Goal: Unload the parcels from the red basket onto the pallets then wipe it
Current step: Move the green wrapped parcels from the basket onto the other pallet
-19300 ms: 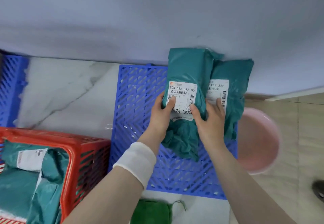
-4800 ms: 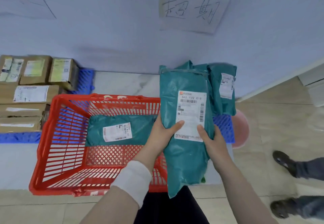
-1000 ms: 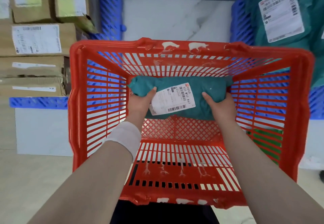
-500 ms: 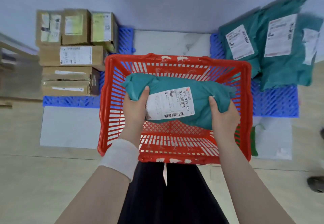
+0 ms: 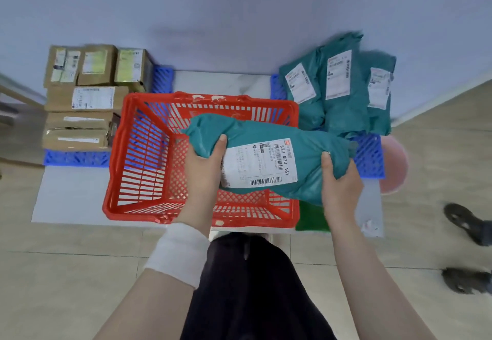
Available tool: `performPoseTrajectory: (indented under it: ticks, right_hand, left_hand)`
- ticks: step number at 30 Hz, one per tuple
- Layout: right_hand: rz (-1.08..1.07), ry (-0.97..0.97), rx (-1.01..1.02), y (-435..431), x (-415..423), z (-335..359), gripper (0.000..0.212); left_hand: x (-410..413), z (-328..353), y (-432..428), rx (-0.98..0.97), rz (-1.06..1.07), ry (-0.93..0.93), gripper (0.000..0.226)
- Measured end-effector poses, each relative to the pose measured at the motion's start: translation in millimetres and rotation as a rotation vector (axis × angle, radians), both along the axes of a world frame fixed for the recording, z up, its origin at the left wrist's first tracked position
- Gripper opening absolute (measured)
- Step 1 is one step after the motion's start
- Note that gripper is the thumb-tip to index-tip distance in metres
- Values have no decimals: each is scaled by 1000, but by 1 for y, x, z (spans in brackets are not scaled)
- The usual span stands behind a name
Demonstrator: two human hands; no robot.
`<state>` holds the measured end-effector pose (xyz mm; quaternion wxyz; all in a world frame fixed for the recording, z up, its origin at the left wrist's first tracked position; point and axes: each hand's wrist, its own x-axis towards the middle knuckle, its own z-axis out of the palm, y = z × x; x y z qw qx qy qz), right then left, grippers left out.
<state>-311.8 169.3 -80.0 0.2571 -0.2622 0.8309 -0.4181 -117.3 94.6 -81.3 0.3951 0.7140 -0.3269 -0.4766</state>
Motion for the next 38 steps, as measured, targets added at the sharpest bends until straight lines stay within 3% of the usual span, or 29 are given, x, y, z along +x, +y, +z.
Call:
performPoseTrajectory:
  ticks: [7,17,22,29,36,38]
  right_hand:
    - [-64,18,88,25,-59,8,36]
    - [-156,58,133,42,-196,-4,36]
    - [-32,38,240,27,-268,-56,34]
    - [185,61,306,-1,-314,-119,33]
    - [307,100,310,-41,-310,-216,57]
    - [294,110,306,-50,-305,-240,53]
  left_hand:
    - [-63,-3,9,90,-104,23,47]
    - [-204,-9,12,110,-262,75,44]
    - [-260,-50,18,196,-190,31,32]
    - [-296,-115,24,375,-80,-59,47]
    - [-292,-200,-12,337,-51,-249,50]
    - [-291,-226,-22,307,-45,-286,50]
